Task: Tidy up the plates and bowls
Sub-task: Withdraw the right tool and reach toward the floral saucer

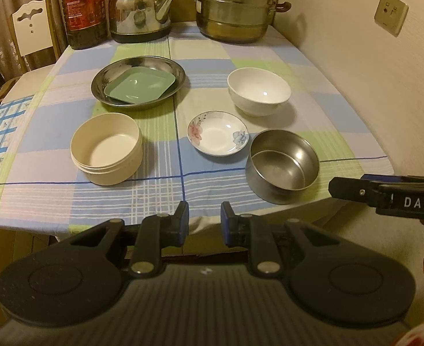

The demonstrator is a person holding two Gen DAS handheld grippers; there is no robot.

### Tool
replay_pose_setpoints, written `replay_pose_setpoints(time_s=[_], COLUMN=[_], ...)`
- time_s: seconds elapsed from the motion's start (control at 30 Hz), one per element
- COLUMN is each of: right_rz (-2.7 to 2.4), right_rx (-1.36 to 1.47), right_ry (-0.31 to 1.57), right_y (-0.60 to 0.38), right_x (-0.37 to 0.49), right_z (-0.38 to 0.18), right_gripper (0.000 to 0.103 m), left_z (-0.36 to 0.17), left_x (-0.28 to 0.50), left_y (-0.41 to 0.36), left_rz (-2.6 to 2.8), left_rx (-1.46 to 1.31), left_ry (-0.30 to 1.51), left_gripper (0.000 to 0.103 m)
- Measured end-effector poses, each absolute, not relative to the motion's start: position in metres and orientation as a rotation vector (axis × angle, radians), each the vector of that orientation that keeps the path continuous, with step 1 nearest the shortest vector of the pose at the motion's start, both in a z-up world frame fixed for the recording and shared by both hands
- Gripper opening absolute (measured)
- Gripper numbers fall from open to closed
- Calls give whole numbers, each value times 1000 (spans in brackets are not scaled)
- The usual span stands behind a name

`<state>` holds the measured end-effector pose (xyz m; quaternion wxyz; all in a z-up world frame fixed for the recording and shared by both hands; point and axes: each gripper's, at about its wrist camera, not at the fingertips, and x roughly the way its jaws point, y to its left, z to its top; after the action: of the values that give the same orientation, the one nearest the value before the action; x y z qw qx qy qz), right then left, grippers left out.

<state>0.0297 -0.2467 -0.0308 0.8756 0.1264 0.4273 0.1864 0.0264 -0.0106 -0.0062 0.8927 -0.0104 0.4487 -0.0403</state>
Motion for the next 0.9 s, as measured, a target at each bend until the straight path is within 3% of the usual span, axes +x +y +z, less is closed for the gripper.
replay_pose_setpoints(time_s=[0.9], right_rz=[388], right_rx=[208], right_ry=[876], right_y=[-197], right_x=[137], right_z=[-45], right_gripper=[74], left_z=[-41], left_x=[147], left_y=[21], left_rz=[-179], left_rx=[-39], left_ry=[968], left_gripper=[20])
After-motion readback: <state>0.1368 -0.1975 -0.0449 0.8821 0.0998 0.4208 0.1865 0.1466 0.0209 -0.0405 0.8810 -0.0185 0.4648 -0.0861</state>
